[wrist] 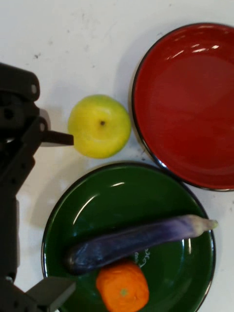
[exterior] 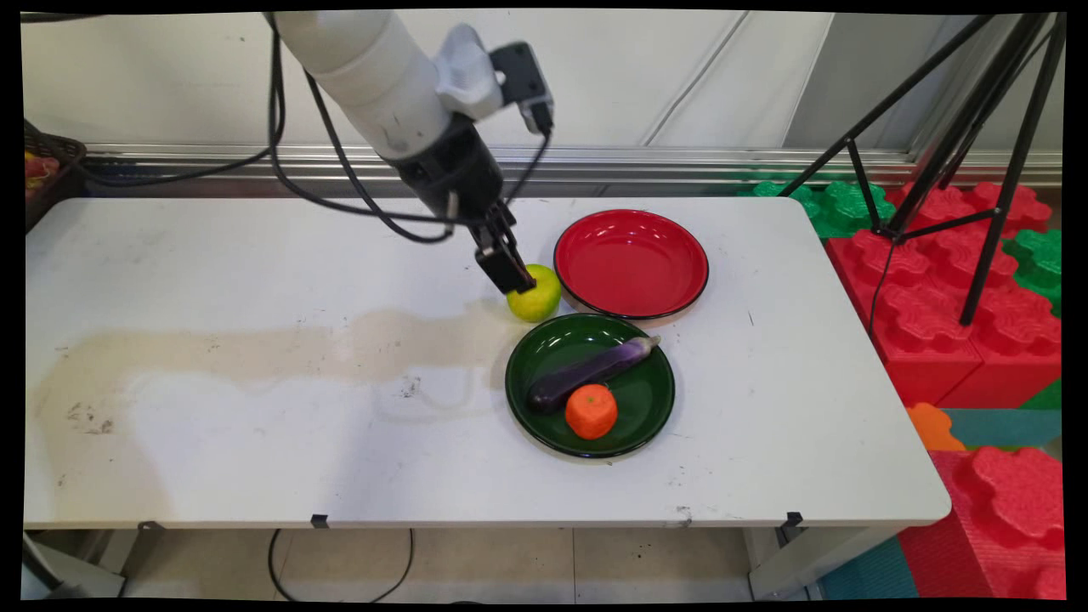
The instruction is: Pick up the eggplant from the green plate
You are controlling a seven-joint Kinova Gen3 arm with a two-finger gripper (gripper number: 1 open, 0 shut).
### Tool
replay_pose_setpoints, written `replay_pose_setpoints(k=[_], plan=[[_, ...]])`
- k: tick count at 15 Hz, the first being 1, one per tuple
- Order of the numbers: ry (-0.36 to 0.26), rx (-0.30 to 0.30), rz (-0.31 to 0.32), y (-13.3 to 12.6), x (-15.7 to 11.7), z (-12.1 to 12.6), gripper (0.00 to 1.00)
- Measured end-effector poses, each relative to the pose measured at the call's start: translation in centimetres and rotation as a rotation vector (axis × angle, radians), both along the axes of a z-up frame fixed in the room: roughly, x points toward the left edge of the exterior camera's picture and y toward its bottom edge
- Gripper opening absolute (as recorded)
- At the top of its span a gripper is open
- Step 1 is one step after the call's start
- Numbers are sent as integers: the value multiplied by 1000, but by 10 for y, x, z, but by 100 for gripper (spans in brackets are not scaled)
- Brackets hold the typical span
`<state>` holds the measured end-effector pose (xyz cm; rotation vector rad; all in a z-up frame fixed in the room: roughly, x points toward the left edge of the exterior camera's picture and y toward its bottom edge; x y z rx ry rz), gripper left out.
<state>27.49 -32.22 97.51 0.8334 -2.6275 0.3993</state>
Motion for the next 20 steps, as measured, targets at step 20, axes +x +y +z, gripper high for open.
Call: replay_pose_setpoints(k=[20], plan=[[-101,95,190,-33,-118,-109,100]])
